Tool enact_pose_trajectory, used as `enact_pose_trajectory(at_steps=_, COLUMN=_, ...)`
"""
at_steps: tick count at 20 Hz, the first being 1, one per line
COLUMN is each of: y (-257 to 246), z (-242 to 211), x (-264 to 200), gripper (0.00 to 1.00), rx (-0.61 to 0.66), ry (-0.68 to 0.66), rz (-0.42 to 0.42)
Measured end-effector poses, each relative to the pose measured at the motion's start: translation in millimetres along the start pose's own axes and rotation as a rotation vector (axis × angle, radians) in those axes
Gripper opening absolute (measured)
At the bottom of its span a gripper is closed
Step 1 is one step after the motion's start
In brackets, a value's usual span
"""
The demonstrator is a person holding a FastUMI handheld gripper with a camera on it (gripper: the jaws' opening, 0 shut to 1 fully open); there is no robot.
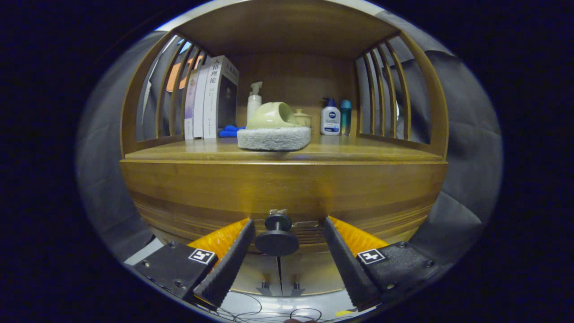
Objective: Pull open the drawer, take out the items inside it, and place them on the countertop above the cabinet.
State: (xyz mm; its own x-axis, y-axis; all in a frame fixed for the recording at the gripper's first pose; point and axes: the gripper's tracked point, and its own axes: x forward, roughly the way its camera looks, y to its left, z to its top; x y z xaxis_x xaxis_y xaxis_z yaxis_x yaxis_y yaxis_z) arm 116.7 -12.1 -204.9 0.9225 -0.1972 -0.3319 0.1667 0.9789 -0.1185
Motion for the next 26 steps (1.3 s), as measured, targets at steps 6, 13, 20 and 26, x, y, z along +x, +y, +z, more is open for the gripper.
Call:
enact_pose_trajectory(at_steps=6, y=7, z=9, x=-12, gripper=0.99, rx=0.136, ry=0.088, rz=0.058)
enact_pose_trajectory(at_steps=13, y=12, z=58, x=-106, gripper=0.99, rx=0.07, ry=-0.076, rz=0.148)
enact_pose_trajectory(at_steps=20, y=-3, z=125, x=-197, gripper=0.99, rx=0.102, ry=-0.21, rz=0.215)
enact_pose_trajectory(at_steps=26, y=-15, z=150, x=-245, gripper=1.0, rx=0.055, ry=-0.281, rz=0.251)
